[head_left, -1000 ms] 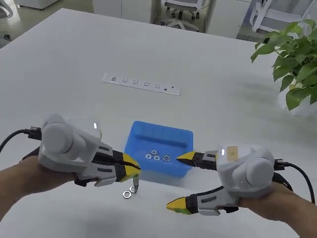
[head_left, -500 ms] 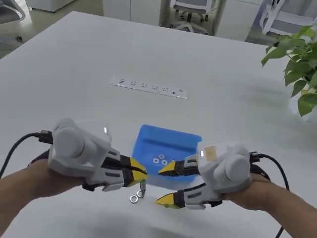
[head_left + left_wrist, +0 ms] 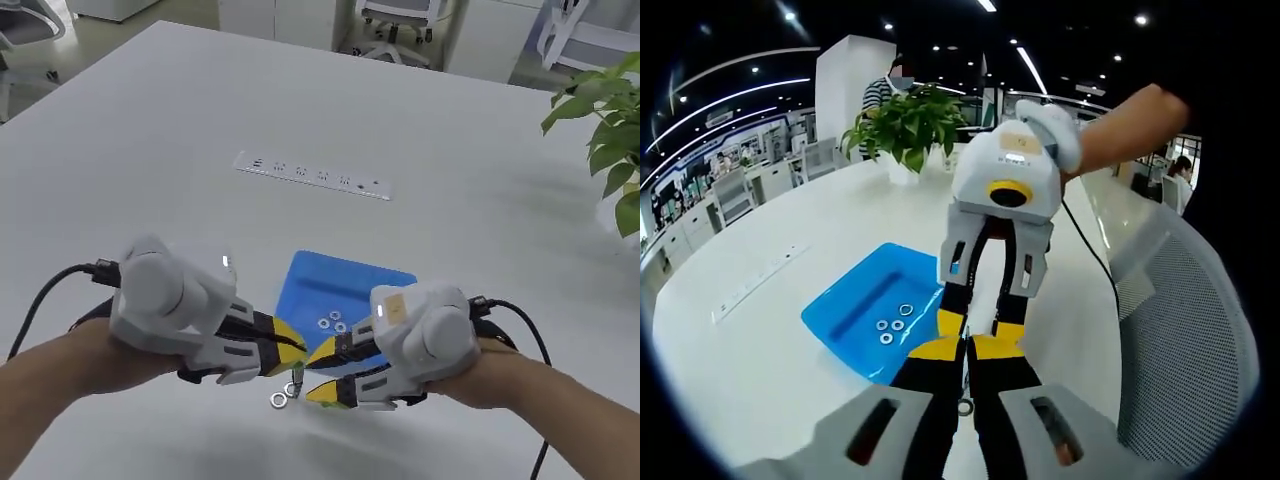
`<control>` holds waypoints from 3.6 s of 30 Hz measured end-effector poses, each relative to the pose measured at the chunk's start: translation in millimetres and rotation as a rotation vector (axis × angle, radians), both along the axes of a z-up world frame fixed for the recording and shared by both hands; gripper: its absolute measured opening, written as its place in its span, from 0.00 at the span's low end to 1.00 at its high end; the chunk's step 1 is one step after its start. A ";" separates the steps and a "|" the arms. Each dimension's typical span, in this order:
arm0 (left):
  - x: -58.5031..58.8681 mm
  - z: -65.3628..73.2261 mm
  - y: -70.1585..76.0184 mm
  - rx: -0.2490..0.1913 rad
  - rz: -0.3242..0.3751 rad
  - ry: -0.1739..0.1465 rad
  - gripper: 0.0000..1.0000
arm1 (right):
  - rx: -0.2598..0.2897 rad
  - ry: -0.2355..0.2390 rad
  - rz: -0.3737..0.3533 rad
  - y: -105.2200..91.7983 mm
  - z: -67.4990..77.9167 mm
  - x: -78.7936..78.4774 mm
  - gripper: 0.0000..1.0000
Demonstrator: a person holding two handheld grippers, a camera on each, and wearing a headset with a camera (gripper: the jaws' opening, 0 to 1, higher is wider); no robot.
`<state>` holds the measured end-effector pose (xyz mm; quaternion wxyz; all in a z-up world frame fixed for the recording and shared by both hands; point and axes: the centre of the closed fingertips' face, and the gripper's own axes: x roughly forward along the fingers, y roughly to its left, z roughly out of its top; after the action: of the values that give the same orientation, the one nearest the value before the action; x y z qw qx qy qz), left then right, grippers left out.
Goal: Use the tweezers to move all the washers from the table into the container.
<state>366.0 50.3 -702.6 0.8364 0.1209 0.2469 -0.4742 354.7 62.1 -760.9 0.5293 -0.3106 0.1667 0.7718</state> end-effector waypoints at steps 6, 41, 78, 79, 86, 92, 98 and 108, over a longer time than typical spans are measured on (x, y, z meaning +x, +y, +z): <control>0.4 0.0 -0.6 -0.002 0.000 0.003 0.05 | -0.017 -0.045 0.043 7.6 -5.0 0.9 0.13; -1.3 -1.8 -1.7 0.018 -0.038 -0.010 0.06 | -0.074 -0.019 0.048 9.3 -12.9 -0.9 0.07; -14.4 -3.3 18.7 -0.051 0.067 -0.004 0.59 | -0.042 -0.039 0.046 4.8 27.4 -0.6 0.08; -14.1 -4.8 20.6 -0.051 0.076 0.000 0.63 | -0.041 -0.041 0.047 4.6 28.2 -0.7 0.08; -11.5 -5.6 25.8 -0.064 0.125 -0.005 0.76 | -0.029 -0.055 0.044 1.2 44.4 1.2 0.08; -13.4 -9.8 29.7 -0.061 0.127 0.002 0.79 | -0.016 -0.040 0.025 -2.5 60.1 6.1 0.08; -12.7 -10.6 33.6 -0.070 0.146 0.003 0.85 | -0.007 -0.039 0.015 -6.3 73.2 12.5 0.08; -8.0 -4.9 37.4 -0.087 0.172 -0.006 0.91 | 0.007 -0.062 -0.029 -14.4 83.3 37.2 0.08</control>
<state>358.0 87.7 -707.5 0.8792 0.0642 0.2331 -0.4105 392.0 47.7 -677.6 0.5466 -0.3302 0.1519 0.7545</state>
